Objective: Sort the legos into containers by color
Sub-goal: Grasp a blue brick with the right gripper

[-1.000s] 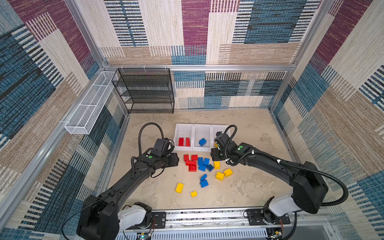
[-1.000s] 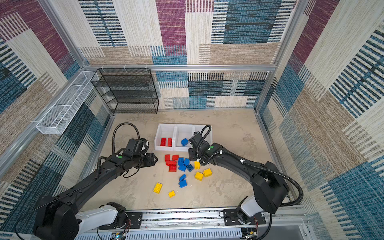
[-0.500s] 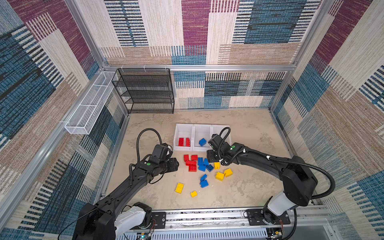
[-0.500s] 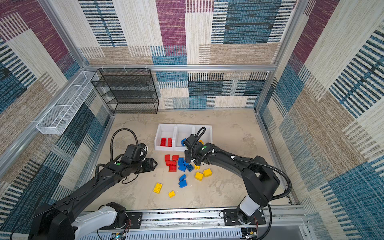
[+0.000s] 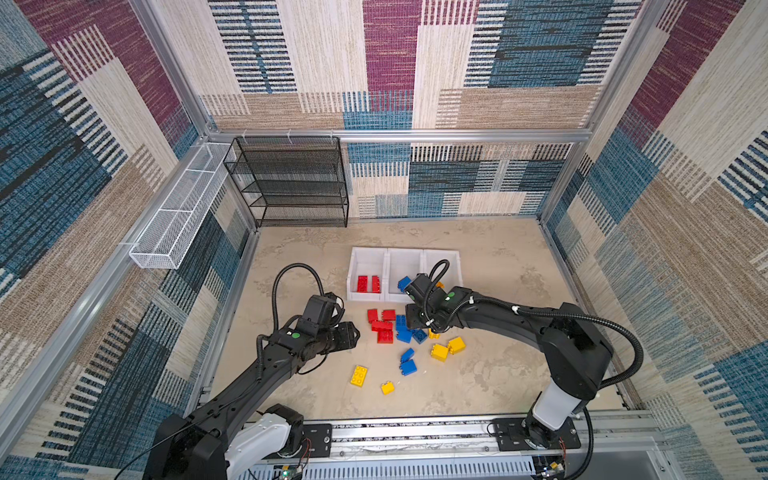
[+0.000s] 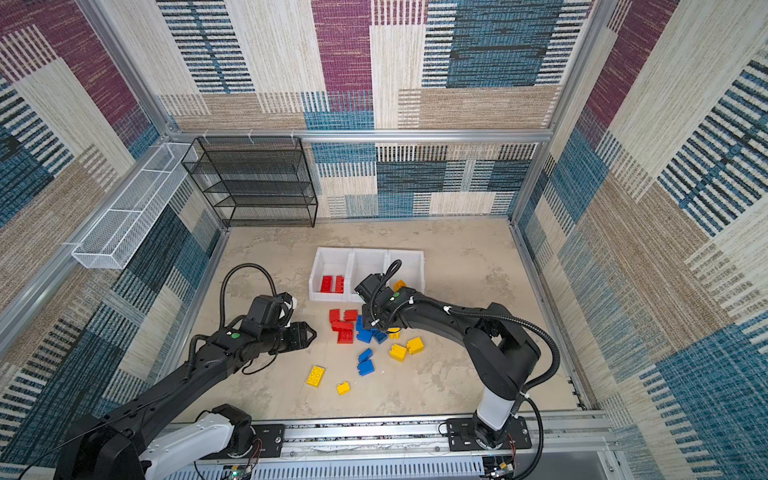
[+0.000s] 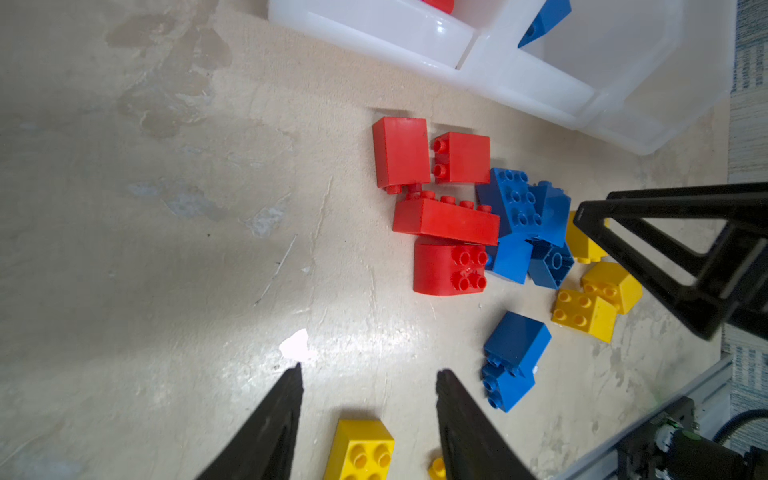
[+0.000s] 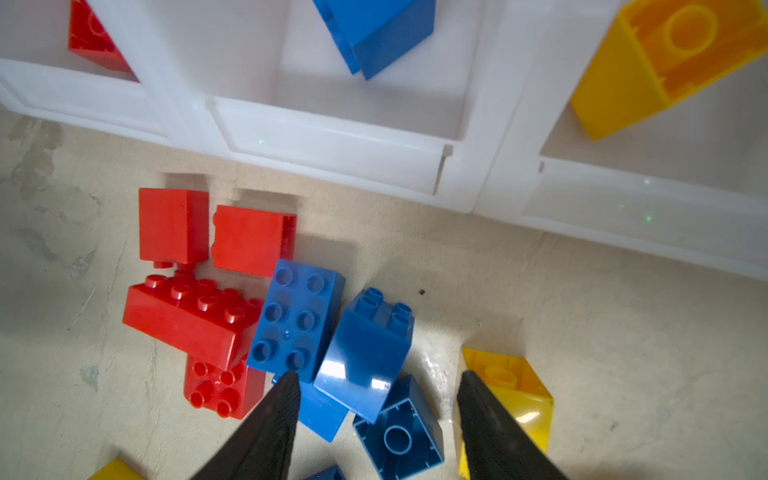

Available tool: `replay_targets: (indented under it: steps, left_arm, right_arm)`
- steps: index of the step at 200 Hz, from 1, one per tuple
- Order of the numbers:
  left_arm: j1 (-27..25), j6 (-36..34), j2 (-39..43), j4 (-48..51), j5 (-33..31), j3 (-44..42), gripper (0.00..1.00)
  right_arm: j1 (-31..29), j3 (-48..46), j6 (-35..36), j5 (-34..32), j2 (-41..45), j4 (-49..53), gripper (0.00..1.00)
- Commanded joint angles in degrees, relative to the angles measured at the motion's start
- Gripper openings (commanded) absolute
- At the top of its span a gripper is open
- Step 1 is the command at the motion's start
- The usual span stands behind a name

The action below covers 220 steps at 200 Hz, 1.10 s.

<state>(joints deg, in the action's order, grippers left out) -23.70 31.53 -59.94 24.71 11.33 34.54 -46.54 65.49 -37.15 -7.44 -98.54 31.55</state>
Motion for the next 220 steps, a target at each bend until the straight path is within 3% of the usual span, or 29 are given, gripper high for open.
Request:
replay_targets:
  steps: [1,220]
  left_arm:
    - [0.04,0.46,0.77,0.33,1.39,-0.36,0.55]
    - [-0.73,1.56,6.33,1.76,2.73,-4.35,0.55]
  right_arm:
    - [-0.10,-0.10,-2.21,1.35,-0.91,-1.57,0.62]
    - [-0.15,-0.55,-4.48,-0.25,-3.63,-2.73,0.35]
